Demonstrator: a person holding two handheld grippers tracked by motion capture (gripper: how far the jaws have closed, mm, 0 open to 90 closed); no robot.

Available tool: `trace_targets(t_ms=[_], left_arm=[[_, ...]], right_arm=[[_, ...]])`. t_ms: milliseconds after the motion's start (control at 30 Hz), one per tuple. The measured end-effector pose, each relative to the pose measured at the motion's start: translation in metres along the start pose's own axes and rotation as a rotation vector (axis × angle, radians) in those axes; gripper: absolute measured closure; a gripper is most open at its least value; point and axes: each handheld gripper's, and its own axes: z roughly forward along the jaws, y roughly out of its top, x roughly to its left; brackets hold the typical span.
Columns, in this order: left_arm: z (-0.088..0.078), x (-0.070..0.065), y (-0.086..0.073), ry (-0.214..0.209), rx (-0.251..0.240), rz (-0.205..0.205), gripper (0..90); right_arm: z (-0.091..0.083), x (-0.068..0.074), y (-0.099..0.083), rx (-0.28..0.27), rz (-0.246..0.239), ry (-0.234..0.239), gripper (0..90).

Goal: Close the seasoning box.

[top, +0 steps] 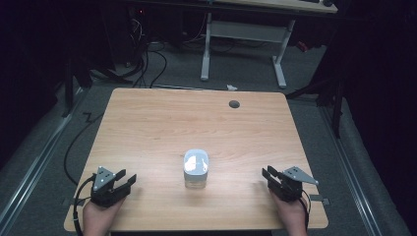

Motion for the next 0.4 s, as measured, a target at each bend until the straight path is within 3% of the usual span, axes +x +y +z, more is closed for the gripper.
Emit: trace_targets(t_ms=[133, 400], left_arm=[[0.0040, -0.0022, -0.0063, 0.013, 0.018, 0.049, 51.5], [0.0022, -0.0012, -0.0066, -0.006, 0.028, 0.059, 51.4]], right_arm=[[0.0064, 0.0098, 0.0024, 0.010, -0.075, 0.003, 69.1], [0.0058, 0.0079, 0.0039, 0.007, -0.048, -0.011, 67.2]])
